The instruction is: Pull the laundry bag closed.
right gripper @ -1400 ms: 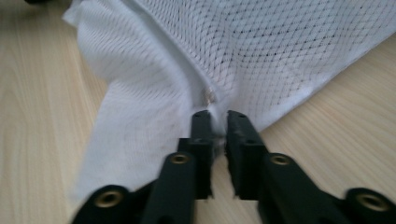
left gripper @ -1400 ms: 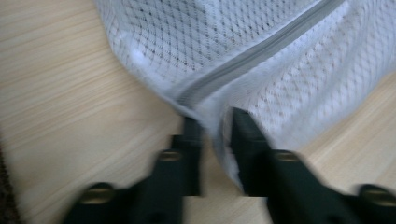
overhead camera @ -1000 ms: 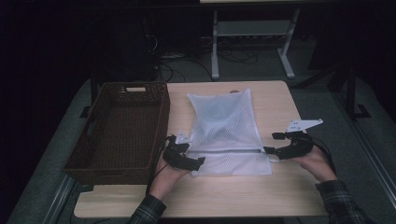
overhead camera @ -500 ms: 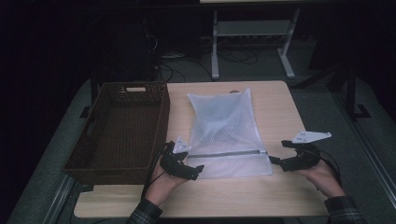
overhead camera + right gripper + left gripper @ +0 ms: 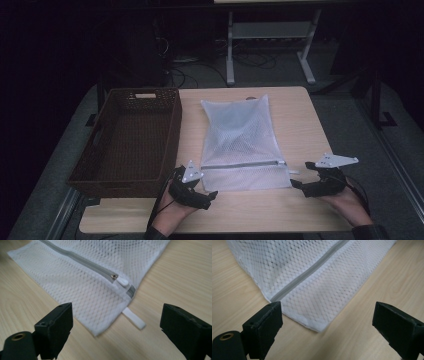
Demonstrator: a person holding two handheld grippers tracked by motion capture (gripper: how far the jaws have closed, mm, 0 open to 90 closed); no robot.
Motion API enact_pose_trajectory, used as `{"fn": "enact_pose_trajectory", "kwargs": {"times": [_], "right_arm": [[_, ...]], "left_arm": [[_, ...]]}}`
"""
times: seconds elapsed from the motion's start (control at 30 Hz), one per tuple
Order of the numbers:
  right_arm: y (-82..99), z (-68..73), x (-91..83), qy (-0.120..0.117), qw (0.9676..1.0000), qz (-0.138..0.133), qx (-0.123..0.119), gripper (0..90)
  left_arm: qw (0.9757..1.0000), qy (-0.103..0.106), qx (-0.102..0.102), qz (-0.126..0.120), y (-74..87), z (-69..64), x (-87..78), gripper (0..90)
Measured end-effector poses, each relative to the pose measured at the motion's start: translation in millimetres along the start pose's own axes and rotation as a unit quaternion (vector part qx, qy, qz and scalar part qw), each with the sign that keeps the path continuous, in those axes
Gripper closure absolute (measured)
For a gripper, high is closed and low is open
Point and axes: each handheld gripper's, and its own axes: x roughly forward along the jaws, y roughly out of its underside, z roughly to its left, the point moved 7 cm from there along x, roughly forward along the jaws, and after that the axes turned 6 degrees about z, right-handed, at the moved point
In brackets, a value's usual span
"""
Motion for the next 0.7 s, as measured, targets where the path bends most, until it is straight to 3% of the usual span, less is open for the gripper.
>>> {"fn": "enact_pose_trajectory", "kwargs": {"times": [0.23, 0.7], "right_arm": [[15.3, 7.2, -8.4, 0.012, 0.9998, -0.004, 0.013, 10.1], [17.0, 9.4, -7.8, 0.012, 0.9999, 0.0, 0.001, 9.9]], "left_arm": [[1.0, 0.0, 0.006, 0.006, 16.0, -3.7, -1.1, 9.0], [0.9999, -0.001, 0.006, 0.01, 15.1, -0.7, 0.5, 9.0]]}}
